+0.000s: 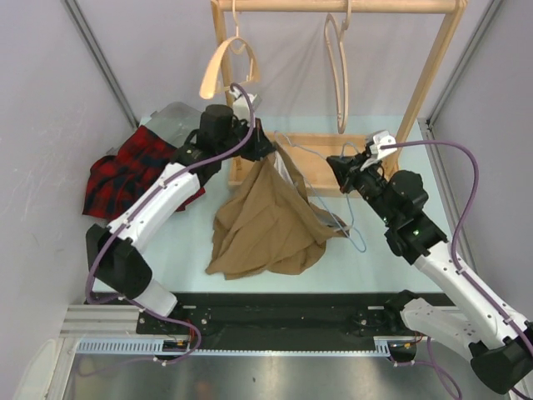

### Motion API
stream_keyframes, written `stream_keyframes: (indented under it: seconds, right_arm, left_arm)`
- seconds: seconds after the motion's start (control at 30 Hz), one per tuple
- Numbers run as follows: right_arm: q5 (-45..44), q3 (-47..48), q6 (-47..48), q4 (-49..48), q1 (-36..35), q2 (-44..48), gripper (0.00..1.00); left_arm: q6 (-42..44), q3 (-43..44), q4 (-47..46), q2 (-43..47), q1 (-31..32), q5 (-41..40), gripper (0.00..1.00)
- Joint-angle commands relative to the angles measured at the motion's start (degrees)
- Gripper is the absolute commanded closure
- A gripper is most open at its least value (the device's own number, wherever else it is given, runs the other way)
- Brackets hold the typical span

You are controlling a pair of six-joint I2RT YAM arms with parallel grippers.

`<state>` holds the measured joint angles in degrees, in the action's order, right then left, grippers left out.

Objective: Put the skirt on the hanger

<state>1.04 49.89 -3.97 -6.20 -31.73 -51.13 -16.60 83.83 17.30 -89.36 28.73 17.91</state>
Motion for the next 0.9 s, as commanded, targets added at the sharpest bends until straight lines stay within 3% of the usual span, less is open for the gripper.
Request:
stream_keyframes:
  seconds: [0.0,0.13,0.27,0.47,0.63,0.87]
  right_arm:
    - [2.3,8.02,3.61,-4.53,0.26,-0.46,1.0]
    - [5.28,10.49,3.62,-3.21,0.17,-0.72,1.0]
    - [6.26,6.82,1.6,-2.25,-0.27,-0.28,1.0]
    - [5.91,2.07,0.54,2.5,-3.6,0.07,1.0]
    - [7.13,-0.4,-0.78,6.1,-5.89,1.03,1.0]
    - [14.67,0.82,0.01,11.46,-6.51,2.18,1.0]
  left_arm:
    - [3.68,6.87,2.21,5.68,-0.25,0.19,1.0]
    - [1.67,-0.75,1.08,10.68,-0.25,0.11,1.0]
    - [-0.71,-17.42,-1.83,15.88,-0.25,-0.42,1.0]
    - [-3.35,-34.41,-7.01,19.93,-0.25,-2.17,1.0]
    - [-3.88,-40.49,-7.19,20.02,-0.17,-5.34,1.0]
    - [-4.23,-38.84,-2.81,19.84,-0.25,-12.72,1.0]
